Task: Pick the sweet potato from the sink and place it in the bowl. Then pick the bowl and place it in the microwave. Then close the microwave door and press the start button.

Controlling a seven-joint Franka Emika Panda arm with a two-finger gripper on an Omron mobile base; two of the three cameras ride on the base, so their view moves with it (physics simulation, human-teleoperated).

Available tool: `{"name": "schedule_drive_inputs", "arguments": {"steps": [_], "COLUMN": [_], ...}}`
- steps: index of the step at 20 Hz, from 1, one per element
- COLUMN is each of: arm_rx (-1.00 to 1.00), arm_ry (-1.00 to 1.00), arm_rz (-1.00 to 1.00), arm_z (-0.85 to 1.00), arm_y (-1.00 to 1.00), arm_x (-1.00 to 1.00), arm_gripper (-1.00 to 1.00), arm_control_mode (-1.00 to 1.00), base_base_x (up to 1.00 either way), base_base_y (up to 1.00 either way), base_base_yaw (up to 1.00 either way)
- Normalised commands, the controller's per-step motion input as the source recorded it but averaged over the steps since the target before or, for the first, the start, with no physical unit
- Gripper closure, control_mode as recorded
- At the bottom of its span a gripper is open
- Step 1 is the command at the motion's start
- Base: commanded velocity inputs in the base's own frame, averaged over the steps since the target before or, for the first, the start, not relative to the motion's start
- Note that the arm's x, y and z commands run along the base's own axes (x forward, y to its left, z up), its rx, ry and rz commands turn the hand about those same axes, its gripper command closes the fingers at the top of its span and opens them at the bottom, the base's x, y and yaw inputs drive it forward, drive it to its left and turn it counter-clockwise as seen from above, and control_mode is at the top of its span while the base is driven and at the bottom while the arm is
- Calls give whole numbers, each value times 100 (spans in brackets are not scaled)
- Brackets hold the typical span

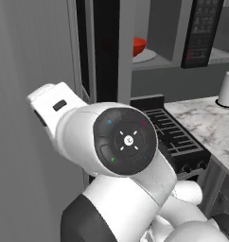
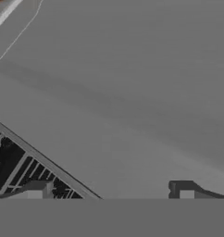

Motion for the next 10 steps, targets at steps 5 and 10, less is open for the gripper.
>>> {"name": "schedule_drive_inputs", "arguments": {"steps": [5,10], "arm_rx": [0,0], "arm_ry": [0,0], "arm_rz": [-28,-22], "arm_z": [-16,-6], "arm_y": [-25,-25], "arm_x": [61,59], "arm_gripper": [-100,-100], "arm_control_mode": [-100,-100], "base_base_x": [0,0], "base_base_y": [0,0], "base_base_yaw": [0,0]}}
